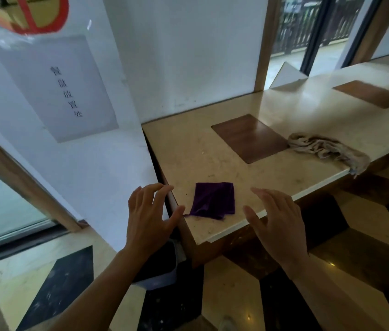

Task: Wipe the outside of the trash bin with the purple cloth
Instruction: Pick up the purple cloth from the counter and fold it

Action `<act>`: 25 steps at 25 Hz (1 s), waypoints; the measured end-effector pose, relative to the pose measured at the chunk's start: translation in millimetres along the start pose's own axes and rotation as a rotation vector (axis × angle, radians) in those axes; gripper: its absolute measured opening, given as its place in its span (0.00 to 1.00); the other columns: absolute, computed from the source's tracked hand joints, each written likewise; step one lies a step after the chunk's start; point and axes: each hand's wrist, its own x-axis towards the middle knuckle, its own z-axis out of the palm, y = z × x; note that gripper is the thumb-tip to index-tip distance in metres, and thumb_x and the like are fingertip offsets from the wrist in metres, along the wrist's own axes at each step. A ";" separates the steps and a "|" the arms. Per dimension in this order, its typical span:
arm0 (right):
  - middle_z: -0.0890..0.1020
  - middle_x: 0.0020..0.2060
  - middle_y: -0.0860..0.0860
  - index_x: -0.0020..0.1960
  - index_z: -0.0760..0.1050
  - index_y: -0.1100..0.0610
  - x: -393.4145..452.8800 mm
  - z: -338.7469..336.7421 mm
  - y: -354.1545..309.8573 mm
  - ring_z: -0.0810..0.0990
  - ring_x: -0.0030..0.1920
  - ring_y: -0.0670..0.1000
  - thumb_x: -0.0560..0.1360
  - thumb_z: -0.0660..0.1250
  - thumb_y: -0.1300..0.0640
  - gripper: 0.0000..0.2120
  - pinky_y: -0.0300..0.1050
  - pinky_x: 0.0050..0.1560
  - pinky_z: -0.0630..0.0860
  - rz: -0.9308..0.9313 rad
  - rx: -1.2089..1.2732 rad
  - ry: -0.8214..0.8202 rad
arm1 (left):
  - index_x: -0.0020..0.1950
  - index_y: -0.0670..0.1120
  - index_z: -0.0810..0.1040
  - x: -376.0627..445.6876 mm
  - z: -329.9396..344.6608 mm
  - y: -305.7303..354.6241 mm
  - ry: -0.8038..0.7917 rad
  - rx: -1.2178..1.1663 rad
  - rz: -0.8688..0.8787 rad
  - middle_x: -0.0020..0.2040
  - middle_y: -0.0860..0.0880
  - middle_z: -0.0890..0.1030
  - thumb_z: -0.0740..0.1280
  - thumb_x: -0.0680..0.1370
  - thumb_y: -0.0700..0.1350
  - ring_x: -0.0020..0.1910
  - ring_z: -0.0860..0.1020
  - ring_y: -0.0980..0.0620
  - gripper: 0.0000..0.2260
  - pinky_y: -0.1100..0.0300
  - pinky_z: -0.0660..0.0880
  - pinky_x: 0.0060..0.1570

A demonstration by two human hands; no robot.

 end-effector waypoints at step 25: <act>0.68 0.67 0.58 0.74 0.60 0.55 105.7 248.5 82.0 0.71 0.61 0.62 0.80 0.58 0.40 0.28 0.57 0.52 0.76 0.363 -0.183 -0.684 | 0.47 0.51 0.67 121.6 275.3 -93.5 -0.531 -0.125 -0.096 0.44 0.53 0.75 0.67 0.72 0.50 0.46 0.71 0.50 0.10 0.55 0.62 0.48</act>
